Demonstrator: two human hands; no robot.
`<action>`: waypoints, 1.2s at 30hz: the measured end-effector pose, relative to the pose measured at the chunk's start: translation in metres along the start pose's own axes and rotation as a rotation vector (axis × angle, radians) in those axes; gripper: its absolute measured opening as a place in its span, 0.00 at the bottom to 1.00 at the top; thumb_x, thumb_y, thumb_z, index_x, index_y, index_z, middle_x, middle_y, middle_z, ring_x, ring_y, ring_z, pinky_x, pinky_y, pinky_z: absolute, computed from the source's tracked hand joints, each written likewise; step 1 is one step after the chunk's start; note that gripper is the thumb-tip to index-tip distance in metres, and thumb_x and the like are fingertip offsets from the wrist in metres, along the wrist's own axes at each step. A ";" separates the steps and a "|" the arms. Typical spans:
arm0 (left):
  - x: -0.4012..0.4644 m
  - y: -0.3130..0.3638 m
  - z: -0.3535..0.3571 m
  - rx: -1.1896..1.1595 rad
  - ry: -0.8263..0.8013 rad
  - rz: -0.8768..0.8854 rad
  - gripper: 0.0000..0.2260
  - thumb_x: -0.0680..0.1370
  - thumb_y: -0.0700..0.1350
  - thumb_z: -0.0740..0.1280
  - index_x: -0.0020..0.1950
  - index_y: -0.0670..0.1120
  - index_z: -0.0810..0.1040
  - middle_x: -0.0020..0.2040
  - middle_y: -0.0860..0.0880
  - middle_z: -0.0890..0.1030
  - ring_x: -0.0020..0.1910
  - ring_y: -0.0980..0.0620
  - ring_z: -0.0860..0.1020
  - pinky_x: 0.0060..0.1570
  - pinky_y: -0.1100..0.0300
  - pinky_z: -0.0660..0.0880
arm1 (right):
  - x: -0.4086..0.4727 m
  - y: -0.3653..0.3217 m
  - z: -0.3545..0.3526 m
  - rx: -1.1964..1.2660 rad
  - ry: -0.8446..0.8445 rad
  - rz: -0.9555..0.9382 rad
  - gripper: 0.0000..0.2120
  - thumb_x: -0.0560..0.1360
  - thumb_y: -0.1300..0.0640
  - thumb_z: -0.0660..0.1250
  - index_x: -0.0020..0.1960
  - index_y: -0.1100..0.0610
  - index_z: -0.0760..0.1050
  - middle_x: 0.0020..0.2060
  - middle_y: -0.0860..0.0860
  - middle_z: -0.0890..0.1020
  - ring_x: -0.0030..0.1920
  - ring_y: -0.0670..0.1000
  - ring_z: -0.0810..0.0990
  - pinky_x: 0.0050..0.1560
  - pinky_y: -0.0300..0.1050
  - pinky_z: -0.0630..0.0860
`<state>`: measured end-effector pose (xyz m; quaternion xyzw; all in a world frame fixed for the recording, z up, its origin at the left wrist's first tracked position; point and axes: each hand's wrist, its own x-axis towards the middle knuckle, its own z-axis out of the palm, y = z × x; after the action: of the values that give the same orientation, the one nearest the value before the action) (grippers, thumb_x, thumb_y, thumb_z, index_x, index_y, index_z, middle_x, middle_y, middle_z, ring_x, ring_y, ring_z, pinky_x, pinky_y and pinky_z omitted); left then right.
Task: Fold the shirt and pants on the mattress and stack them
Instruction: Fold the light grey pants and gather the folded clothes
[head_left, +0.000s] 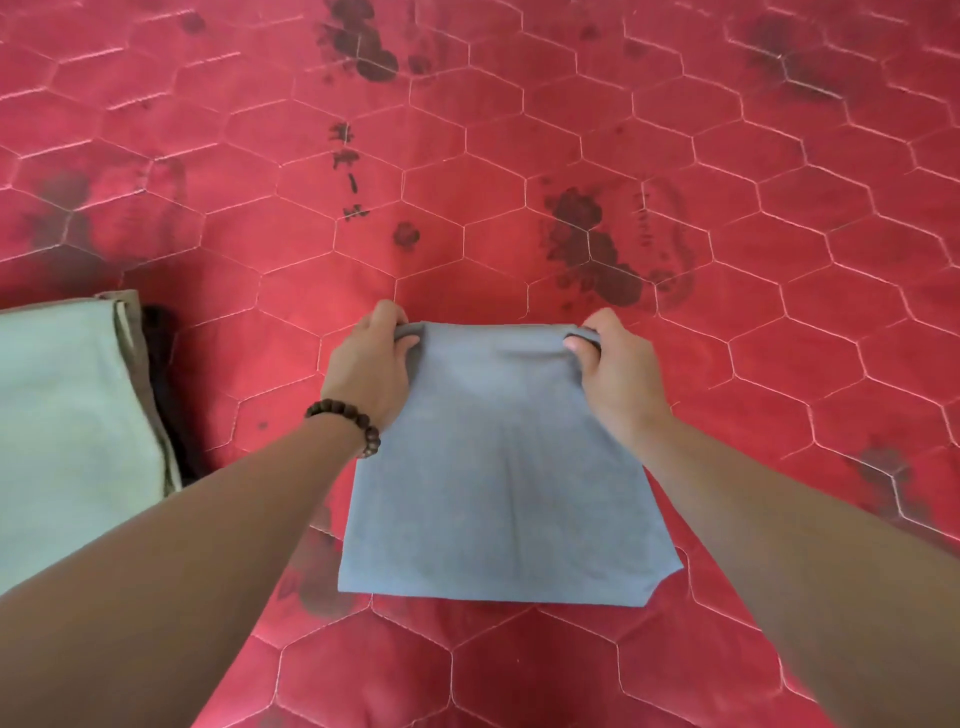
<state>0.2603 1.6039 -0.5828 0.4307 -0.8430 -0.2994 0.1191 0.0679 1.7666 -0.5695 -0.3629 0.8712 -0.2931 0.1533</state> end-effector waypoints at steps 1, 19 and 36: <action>0.003 0.000 0.001 0.005 0.004 0.008 0.03 0.78 0.40 0.60 0.50 0.46 0.69 0.48 0.47 0.77 0.41 0.43 0.74 0.40 0.54 0.66 | 0.003 0.000 0.001 0.005 0.003 0.001 0.09 0.79 0.57 0.63 0.48 0.64 0.72 0.33 0.56 0.76 0.36 0.59 0.73 0.35 0.48 0.60; -0.049 0.024 0.051 0.561 -0.189 0.176 0.26 0.80 0.56 0.48 0.79 0.51 0.52 0.79 0.48 0.52 0.78 0.46 0.46 0.75 0.45 0.40 | -0.057 -0.012 0.062 -0.577 -0.101 -0.208 0.25 0.81 0.46 0.51 0.77 0.50 0.59 0.76 0.50 0.60 0.77 0.51 0.53 0.75 0.64 0.43; -0.141 0.013 0.051 0.613 -0.194 0.067 0.28 0.79 0.58 0.46 0.79 0.52 0.48 0.79 0.46 0.51 0.78 0.44 0.46 0.72 0.34 0.46 | -0.166 -0.022 0.081 -0.501 -0.159 -0.195 0.25 0.80 0.50 0.52 0.77 0.54 0.58 0.77 0.49 0.56 0.77 0.49 0.51 0.74 0.65 0.49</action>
<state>0.3130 1.7430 -0.6075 0.3877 -0.9152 -0.0671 -0.0874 0.2327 1.8414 -0.6104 -0.4937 0.8625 -0.0525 0.0979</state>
